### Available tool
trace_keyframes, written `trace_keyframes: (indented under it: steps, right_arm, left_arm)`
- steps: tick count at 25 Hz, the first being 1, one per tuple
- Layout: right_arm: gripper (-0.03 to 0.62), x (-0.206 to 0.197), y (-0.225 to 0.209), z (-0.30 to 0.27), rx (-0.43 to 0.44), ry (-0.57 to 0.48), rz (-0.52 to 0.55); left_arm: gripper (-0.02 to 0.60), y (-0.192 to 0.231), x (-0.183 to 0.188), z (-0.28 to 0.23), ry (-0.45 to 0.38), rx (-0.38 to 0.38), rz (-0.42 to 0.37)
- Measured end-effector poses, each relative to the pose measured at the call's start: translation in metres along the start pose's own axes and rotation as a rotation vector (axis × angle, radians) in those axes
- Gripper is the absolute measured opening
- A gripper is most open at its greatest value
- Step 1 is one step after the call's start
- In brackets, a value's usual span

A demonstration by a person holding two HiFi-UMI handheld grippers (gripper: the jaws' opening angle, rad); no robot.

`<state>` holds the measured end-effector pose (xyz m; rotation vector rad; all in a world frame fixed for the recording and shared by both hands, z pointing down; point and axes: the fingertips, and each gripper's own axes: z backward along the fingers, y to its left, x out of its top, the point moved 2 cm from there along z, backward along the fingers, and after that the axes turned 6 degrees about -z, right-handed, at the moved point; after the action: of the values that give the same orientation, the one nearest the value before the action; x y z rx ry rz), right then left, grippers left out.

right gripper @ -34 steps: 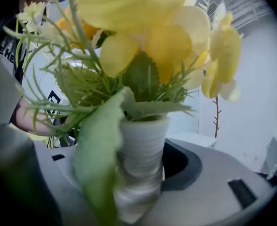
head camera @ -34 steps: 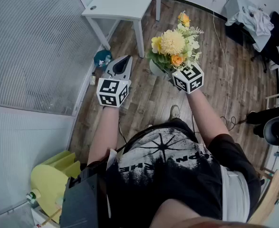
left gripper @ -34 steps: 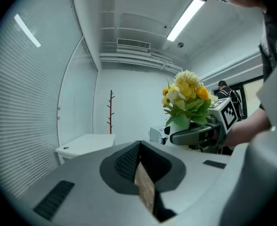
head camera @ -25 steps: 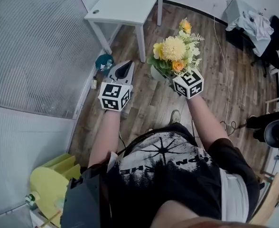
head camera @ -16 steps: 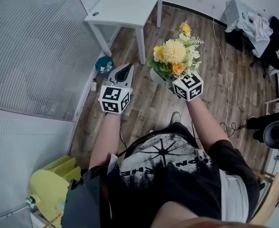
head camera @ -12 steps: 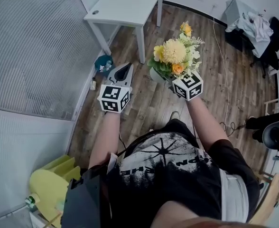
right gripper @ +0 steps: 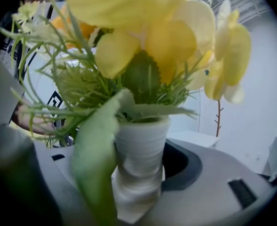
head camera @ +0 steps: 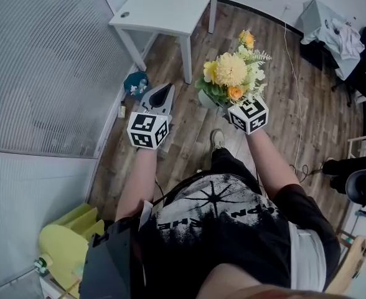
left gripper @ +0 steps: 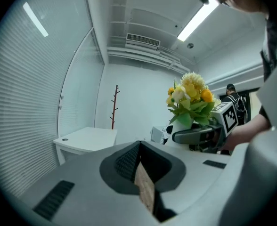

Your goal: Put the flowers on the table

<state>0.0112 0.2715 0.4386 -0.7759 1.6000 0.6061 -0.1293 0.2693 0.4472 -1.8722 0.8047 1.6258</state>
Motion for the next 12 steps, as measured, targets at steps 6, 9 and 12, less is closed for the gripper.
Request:
trace_keyframes:
  steps: [6, 9, 12]
  right_arm:
    - [0.256, -0.001, -0.046, -0.027, 0.034, 0.004, -0.013]
    - [0.256, 0.001, -0.074, -0.041, 0.053, 0.007, -0.028]
    - [0.256, 0.006, -0.106, -0.057, 0.075, 0.004, -0.041]
  left_arm:
    - [0.012, 0.018, 0.009, -0.038, 0.018, 0.051, -0.056]
    - [0.012, 0.029, 0.010, -0.061, 0.035, 0.078, -0.055]
    - [0.012, 0.042, 0.014, -0.087, 0.042, 0.110, -0.024]
